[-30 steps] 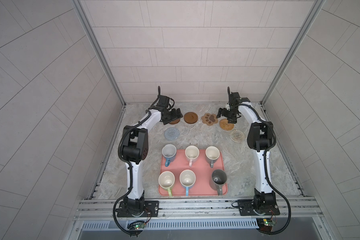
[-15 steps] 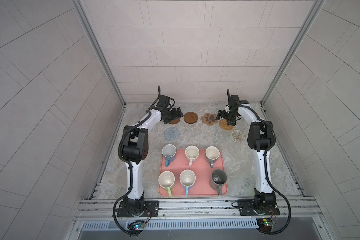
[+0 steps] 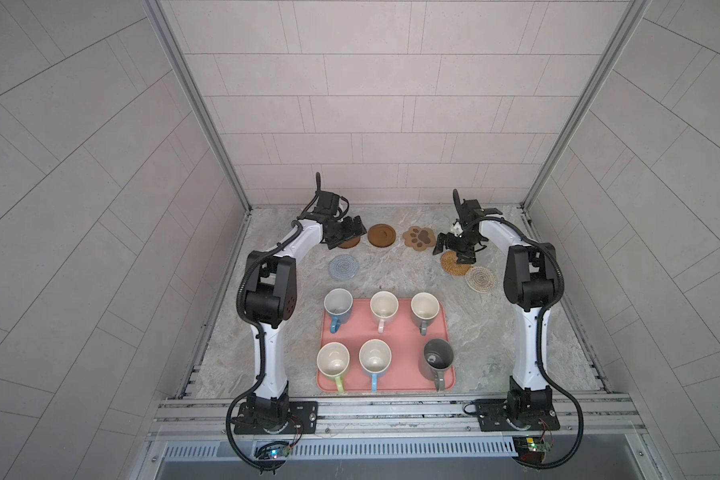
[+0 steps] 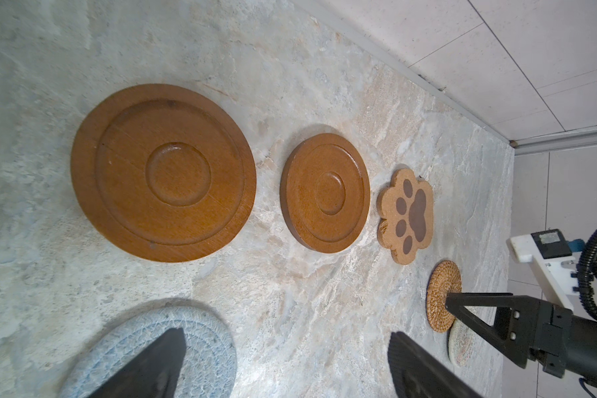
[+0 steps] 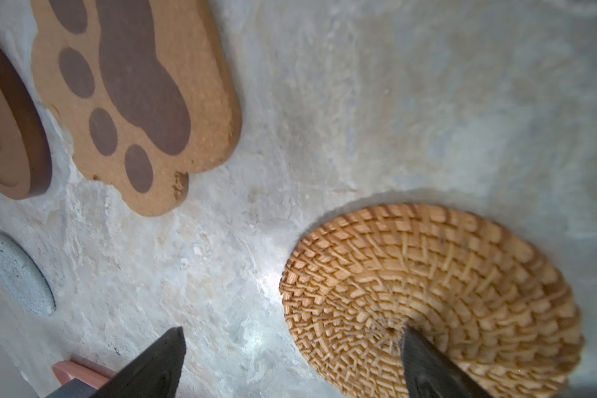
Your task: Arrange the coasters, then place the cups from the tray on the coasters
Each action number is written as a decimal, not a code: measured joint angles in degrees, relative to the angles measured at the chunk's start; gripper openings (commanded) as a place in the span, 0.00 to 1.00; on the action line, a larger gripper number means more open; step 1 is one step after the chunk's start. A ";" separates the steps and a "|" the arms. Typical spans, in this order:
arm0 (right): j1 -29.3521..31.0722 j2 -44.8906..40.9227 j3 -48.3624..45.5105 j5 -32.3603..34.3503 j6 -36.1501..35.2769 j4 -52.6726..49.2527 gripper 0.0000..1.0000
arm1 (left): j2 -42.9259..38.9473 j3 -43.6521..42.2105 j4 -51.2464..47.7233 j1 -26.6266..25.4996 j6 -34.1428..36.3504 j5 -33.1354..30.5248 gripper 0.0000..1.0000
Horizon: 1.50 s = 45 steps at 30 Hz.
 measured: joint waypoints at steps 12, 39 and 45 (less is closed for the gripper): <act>5.51 0.04 0.39 -3.02 -2.71 -5.60 0.99 | 0.00 -0.50 0.52 0.20 -0.20 0.00 1.00; 12.96 17.09 27.19 -20.92 -8.17 -16.22 0.99 | 0.00 -0.13 0.98 0.66 -0.24 0.28 1.00; 13.11 20.00 31.39 -24.61 -8.48 -16.76 0.99 | 0.00 0.13 0.72 0.87 -0.24 0.31 1.00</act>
